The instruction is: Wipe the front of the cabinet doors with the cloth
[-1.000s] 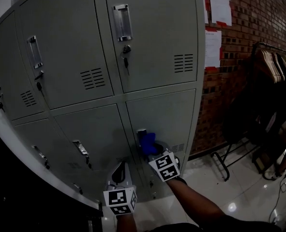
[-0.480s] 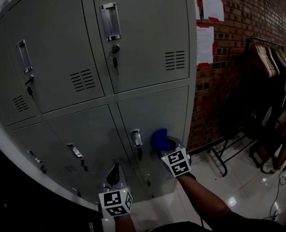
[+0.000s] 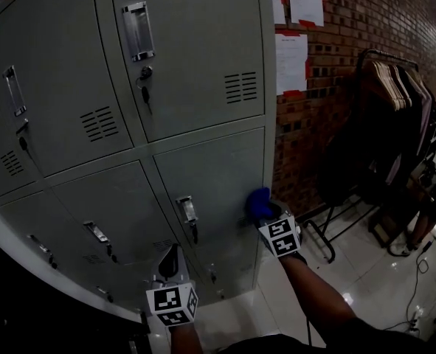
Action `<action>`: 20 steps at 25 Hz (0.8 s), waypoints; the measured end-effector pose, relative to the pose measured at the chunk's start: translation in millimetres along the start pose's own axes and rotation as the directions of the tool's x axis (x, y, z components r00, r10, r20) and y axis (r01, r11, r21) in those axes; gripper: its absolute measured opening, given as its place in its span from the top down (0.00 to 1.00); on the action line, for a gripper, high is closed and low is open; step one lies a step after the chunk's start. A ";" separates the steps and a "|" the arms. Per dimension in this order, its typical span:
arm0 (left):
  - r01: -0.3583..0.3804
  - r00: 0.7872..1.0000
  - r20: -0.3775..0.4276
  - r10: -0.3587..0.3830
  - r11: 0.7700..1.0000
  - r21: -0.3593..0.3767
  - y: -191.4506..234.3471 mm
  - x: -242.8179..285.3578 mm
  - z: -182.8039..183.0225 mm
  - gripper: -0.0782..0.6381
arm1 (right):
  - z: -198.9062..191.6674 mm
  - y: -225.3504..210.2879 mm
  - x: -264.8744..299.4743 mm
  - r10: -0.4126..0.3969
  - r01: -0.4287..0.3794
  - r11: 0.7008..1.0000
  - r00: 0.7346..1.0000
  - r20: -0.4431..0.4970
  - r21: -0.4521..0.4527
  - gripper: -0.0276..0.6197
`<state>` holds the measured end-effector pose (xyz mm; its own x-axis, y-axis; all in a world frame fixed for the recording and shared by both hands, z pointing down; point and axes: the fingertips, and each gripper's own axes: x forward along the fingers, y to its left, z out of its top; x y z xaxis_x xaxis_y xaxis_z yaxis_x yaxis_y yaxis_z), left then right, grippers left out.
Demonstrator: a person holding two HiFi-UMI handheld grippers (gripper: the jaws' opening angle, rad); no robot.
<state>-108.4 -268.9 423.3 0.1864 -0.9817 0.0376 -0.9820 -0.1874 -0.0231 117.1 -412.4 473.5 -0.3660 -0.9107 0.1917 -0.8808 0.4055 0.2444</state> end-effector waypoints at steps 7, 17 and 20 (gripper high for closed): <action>-0.011 1.000 -0.008 0.011 1.000 -0.003 0.0 1.8 -3.6 0.87 | -7.5 -0.5 -11.1 0.056 -0.057 0.998 0.998 0.033 0.027 0.86; -0.014 1.000 -0.010 0.014 1.000 0.006 -2.7 1.8 -4.0 0.87 | -65.2 9.1 6.7 0.066 -0.063 0.997 0.994 -0.092 0.038 0.86; -0.016 1.000 -0.015 0.016 1.000 0.010 -1.5 0.6 -6.4 0.87 | -63.7 11.4 11.5 0.061 -0.056 0.997 0.991 -0.115 0.043 0.86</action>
<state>-106.9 -269.0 429.7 0.1700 -0.9840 0.0526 -0.9845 -0.1719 -0.0337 122.0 -413.3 539.1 -0.3817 -0.8691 0.3145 -0.8711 0.4521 0.1921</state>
